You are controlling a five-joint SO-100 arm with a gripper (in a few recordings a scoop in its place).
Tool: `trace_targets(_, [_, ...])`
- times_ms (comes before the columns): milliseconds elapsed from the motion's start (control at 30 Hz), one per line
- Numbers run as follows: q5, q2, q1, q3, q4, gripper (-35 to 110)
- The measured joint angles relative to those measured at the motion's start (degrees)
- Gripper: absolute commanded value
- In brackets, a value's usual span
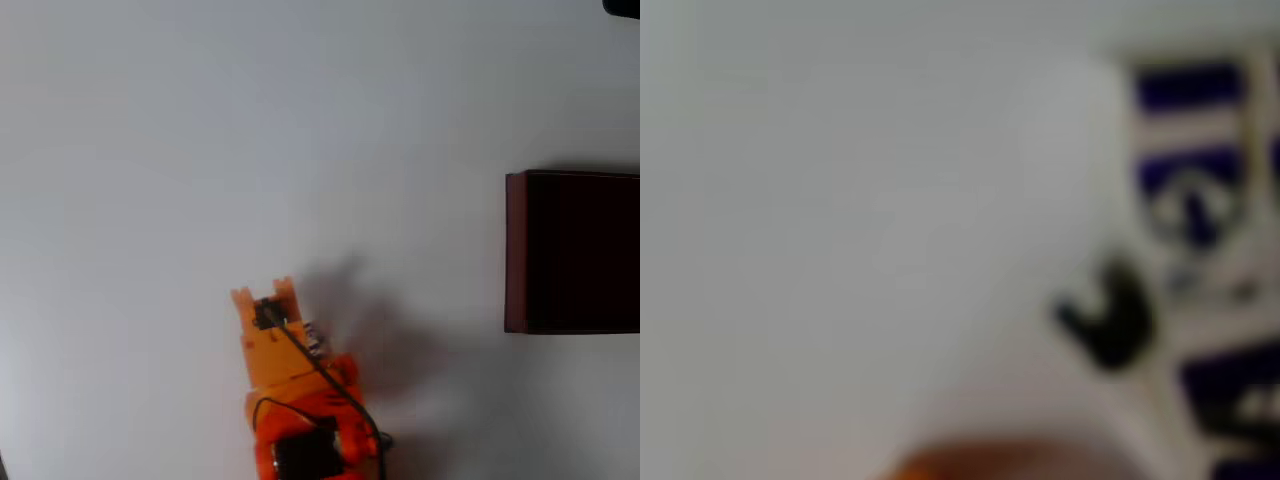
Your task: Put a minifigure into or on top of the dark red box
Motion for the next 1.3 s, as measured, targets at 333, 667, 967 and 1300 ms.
trace_targets(333, [0.0,-0.2,-0.6,0.0,-1.1,17])
trace_targets(667, [0.0,-0.7,-0.2,0.0,-1.1,12])
trace_targets(967, [1.0,-1.1,-0.1,-0.1,-1.1,5])
trace_targets(1300, [-2.2,-1.2,0.8,-4.6,3.5,0])
